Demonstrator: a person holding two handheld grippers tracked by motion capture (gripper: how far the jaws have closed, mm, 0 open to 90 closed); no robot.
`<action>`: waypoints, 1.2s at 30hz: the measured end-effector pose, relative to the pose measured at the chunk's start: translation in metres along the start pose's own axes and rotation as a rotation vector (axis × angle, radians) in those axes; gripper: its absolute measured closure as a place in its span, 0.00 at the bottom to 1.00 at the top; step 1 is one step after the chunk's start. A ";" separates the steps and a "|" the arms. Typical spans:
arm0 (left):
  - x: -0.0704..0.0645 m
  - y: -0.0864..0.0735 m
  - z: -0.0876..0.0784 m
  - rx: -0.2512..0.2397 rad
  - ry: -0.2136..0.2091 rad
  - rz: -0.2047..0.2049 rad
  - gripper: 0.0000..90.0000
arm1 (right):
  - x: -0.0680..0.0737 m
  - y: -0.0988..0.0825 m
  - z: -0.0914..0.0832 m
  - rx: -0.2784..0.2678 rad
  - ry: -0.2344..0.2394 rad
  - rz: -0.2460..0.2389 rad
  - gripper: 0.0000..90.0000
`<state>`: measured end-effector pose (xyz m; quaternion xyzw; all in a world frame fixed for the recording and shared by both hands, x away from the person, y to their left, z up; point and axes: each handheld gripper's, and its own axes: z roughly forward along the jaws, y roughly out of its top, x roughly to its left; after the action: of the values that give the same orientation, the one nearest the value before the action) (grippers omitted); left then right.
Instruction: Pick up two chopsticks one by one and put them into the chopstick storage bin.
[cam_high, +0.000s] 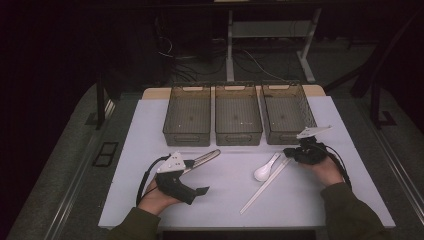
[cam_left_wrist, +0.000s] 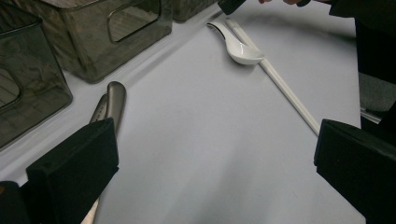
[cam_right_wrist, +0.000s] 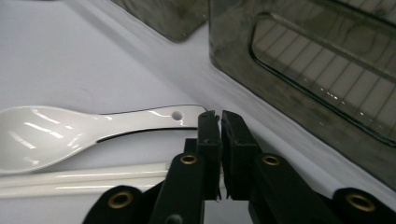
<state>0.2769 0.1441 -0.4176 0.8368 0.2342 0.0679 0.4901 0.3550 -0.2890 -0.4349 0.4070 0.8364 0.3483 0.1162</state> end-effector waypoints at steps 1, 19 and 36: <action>0.000 0.000 0.000 0.000 0.000 0.000 0.00 | 0.000 0.000 0.000 0.000 0.000 0.000 0.94; 0.000 0.000 0.001 0.003 -0.006 0.002 0.00 | -0.004 -0.002 0.008 0.057 -0.020 -0.009 0.99; 0.000 0.000 0.001 0.001 -0.007 -0.001 0.00 | -0.003 -0.011 -0.001 0.098 -0.010 -0.024 0.99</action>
<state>0.2770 0.1438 -0.4181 0.8372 0.2331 0.0647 0.4905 0.3495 -0.2964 -0.4421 0.4040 0.8567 0.3032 0.1045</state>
